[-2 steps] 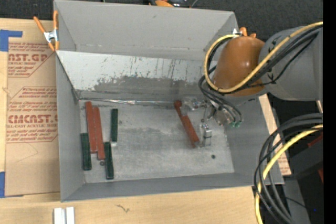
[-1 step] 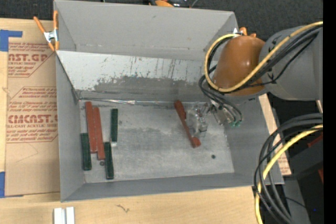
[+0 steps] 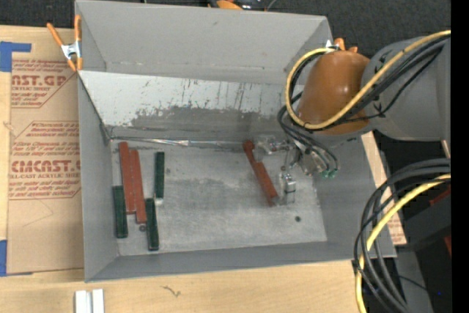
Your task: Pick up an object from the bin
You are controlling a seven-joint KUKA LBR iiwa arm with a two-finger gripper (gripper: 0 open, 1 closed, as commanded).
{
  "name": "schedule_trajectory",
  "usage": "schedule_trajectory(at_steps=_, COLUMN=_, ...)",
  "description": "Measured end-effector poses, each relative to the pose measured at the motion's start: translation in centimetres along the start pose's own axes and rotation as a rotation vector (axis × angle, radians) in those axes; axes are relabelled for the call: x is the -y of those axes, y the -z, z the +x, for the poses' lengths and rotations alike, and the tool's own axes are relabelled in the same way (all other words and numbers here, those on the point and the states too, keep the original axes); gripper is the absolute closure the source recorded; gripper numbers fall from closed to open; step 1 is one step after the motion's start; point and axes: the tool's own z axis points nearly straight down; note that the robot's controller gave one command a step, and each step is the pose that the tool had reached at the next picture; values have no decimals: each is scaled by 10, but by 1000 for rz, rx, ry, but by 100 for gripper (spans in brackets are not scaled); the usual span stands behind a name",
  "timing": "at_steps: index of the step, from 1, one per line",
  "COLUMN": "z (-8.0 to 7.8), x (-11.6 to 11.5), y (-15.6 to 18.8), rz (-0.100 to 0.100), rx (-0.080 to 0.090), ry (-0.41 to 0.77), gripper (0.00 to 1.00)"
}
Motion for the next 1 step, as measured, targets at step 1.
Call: schedule_trajectory(at_steps=1, z=51, x=-18, y=-8, rz=1, rx=3, ry=-473, gripper=0)
